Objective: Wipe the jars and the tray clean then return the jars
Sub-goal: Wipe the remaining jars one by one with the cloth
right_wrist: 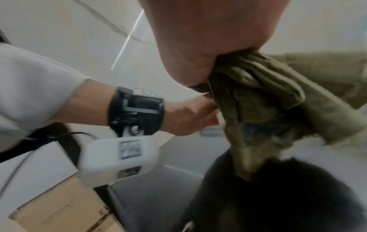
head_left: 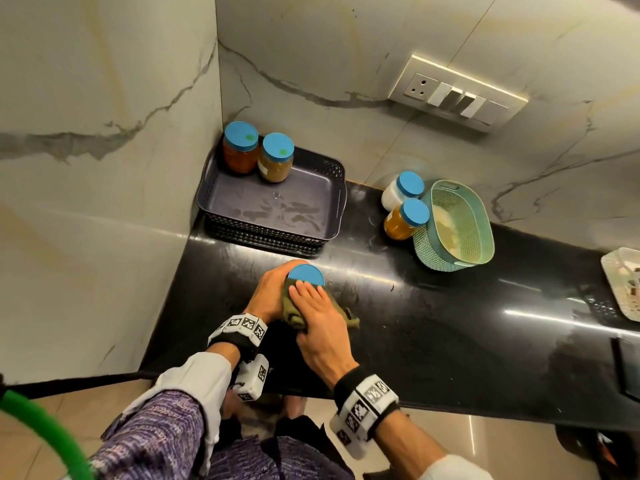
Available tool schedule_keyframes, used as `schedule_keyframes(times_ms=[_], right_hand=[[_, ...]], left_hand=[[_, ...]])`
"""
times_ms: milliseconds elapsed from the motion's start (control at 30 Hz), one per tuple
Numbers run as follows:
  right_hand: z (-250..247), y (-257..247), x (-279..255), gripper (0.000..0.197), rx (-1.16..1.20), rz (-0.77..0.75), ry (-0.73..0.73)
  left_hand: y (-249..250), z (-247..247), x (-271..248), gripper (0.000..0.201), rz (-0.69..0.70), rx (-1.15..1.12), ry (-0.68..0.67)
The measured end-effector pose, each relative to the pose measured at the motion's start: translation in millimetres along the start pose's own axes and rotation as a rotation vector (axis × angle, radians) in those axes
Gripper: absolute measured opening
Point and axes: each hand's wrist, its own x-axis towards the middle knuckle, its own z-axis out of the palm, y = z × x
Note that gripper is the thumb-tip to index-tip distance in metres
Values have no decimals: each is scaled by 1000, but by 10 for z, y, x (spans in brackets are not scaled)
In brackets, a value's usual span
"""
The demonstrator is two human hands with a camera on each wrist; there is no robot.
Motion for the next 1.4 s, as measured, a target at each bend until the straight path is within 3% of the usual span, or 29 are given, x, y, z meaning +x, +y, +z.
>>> schedule_keyframes(times_ms=[100,200,333,433,533,633,733,833,933,1033,1167,1267,1400], right_hand=[[-90,83,306,83,12,36,-12],[-244,160,187,81,-10,117,4],[-123,-40,-197,83,-16,97,-14],[-5,-53,21,82,17,37,-37],[-119,86,326,85,33,109,-28],[-251,138,151,83,23,172,10],[-198,-69,-175,84,28,163,-32],[-102,-118,11,83,34,94,-79],[-174,44,341,81,57,107,-47],[-278,151,198,82,43,199,14],[-107,-59,-220,87,-11,144,-12],[-63,-117,57,80,46,132,-40],[-203,-21,386,83,147,240,43]], left_hand=[[80,-33,-30,51,46,33,-1],[112,-11,-27,62,12,-13,-9],[74,2,-22,47,-18,-12,12],[71,-16,-30,40,-35,-24,5],[96,-31,-35,55,9,9,0],[128,-17,-17,65,-9,6,-24],[76,-4,-13,52,-17,14,-3],[63,-24,-8,37,-44,22,-15],[126,-34,-23,53,2,55,-15],[147,-11,-16,68,-16,1,-10],[110,6,-26,46,-4,-7,39],[128,7,-48,34,-11,-6,45],[184,10,-31,52,-39,26,22]])
